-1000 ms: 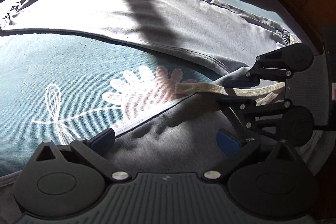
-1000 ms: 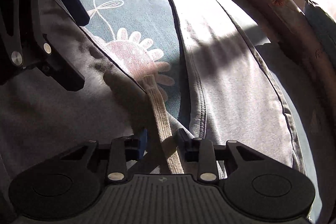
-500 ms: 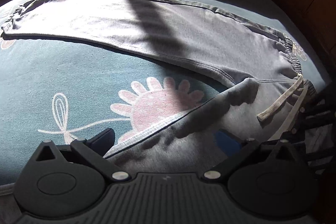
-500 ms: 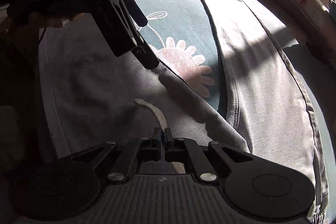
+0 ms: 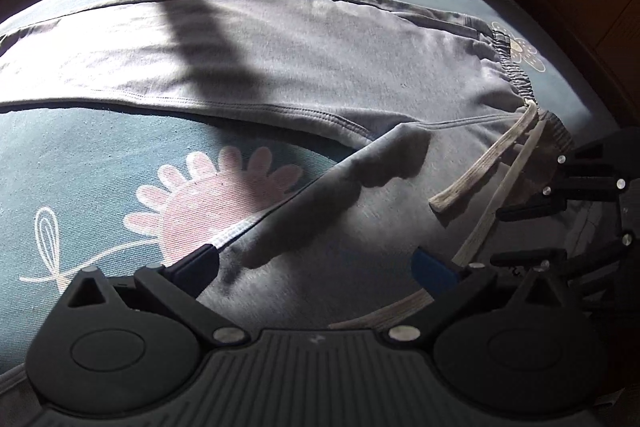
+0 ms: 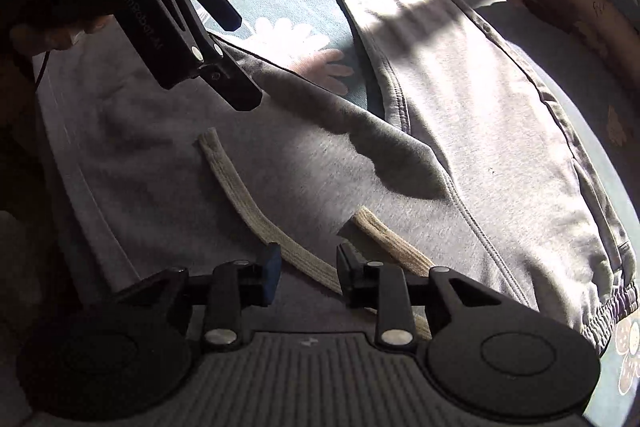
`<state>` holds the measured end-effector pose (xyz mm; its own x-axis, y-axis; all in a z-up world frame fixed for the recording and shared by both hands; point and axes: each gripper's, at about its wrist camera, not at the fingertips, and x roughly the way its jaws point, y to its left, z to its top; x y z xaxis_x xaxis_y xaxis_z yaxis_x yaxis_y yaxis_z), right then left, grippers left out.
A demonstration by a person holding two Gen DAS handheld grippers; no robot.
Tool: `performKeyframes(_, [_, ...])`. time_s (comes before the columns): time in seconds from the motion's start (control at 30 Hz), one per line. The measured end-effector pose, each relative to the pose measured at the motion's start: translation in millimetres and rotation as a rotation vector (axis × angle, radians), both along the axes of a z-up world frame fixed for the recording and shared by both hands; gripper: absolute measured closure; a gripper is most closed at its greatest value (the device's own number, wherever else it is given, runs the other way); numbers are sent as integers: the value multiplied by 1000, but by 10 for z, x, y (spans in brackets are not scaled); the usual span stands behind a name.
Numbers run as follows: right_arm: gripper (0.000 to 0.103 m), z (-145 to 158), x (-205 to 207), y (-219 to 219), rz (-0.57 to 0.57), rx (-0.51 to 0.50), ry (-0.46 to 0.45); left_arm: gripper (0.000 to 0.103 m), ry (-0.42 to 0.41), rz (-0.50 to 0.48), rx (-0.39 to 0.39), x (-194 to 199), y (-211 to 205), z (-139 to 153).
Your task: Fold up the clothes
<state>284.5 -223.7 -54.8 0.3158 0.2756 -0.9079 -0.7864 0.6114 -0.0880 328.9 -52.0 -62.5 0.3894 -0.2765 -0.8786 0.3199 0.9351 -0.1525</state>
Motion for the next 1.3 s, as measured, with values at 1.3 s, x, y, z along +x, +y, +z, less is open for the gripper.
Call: performKeyframes(1.3, [33, -475, -340, -1661, -676, 92, 82, 1, 249, -368, 120, -780, -1092, -432])
